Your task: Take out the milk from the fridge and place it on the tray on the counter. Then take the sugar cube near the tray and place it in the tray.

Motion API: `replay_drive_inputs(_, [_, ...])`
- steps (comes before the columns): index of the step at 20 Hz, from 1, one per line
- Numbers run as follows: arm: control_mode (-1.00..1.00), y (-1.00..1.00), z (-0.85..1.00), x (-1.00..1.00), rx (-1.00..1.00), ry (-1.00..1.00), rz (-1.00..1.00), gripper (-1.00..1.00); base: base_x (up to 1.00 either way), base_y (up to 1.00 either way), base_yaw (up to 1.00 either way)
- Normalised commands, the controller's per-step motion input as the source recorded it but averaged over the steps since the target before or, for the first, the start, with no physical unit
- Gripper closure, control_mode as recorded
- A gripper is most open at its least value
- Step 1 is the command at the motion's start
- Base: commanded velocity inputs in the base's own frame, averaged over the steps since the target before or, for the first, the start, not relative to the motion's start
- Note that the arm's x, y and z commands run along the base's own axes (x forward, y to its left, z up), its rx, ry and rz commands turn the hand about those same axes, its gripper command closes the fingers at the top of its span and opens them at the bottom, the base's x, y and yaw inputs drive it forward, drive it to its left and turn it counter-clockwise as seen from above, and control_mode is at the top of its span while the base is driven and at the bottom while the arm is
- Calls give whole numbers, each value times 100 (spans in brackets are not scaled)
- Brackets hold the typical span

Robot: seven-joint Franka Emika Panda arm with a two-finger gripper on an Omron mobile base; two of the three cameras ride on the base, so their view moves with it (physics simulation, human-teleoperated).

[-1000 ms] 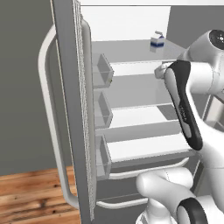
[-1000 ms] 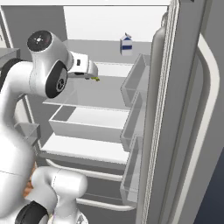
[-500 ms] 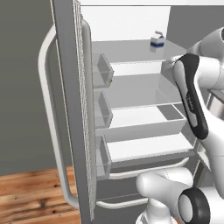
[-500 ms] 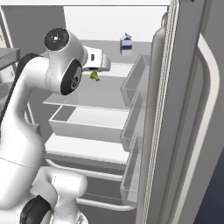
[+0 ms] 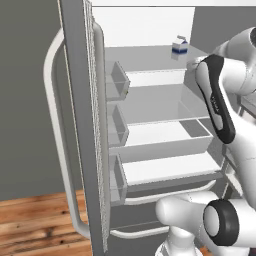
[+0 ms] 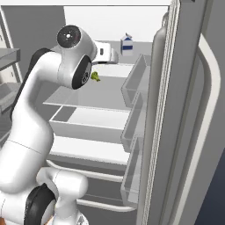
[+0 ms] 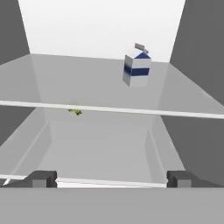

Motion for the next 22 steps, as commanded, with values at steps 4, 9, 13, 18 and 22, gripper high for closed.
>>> replay_drive_inputs(4, [-100, -32, 28, 38, 0, 0, 0, -100, 0, 0, 0])
replay_drive_inputs(9, [-100, -19, 12, 55, 0, 2, 2, -100, 0, 0, 0])
replay_drive_inputs(13, [-100, -23, 4, 42, 0, 0, 3, -100, 0, 0, 0])
replay_drive_inputs(18, [-100, -23, 0, 29, 0, -1, 0, -100, 0, 0, 0])
replay_drive_inputs(22, [-100, -6, 1, 42, 1, 0, 0, -100, 0, 0, 0])
